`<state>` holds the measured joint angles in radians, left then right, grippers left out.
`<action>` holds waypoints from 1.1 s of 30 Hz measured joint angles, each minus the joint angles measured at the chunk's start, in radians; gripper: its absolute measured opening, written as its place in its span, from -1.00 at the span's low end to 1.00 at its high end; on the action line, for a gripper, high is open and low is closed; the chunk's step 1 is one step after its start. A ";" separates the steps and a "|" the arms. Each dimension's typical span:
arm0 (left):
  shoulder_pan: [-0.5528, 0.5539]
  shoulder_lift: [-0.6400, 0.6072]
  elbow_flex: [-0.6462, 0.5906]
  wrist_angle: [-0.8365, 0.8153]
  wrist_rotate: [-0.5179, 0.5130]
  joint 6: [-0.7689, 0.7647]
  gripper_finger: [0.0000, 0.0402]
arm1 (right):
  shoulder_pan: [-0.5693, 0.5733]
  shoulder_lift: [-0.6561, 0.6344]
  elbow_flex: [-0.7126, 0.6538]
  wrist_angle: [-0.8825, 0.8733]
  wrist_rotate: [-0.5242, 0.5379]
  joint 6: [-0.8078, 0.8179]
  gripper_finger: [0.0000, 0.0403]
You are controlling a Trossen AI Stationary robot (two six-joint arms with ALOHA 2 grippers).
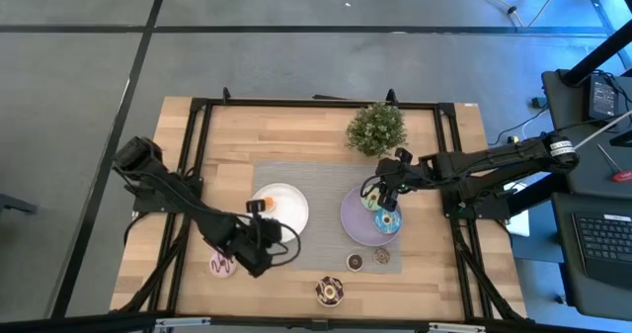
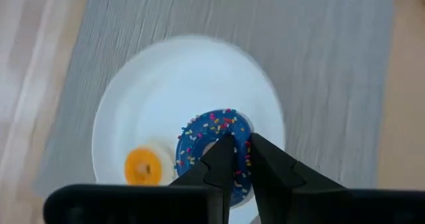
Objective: Pick & Place donuts
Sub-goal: Put the small purple donut on the white plate
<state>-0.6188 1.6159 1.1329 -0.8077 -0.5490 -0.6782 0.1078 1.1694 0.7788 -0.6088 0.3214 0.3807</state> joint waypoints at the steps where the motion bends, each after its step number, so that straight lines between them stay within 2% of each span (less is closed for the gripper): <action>1: -0.002 -0.010 -0.019 0.000 0.000 -0.032 -0.79 | 0.000 0.000 0.000 0.003 0.000 -0.001 -0.11; 6: -0.001 -0.028 -0.085 0.010 -0.017 -0.236 -0.76 | 0.000 0.000 0.000 0.016 0.000 0.001 -0.11; 14: -0.001 -0.013 -0.096 0.034 -0.147 -0.295 -0.78 | 0.000 0.000 0.000 0.020 0.002 0.003 -0.11; 23: 0.005 0.030 -0.096 0.025 -0.066 -0.353 -0.82 | 0.000 0.000 0.000 0.028 0.054 0.003 -0.11; 33: 0.022 0.122 -0.096 0.027 -0.023 -0.383 -0.75 | 0.000 0.000 0.000 0.036 0.055 0.003 -0.11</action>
<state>-0.5972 1.7378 1.0367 -0.7811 -0.5724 -1.0611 0.1078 1.1694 0.7784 -0.5724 0.3761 0.3836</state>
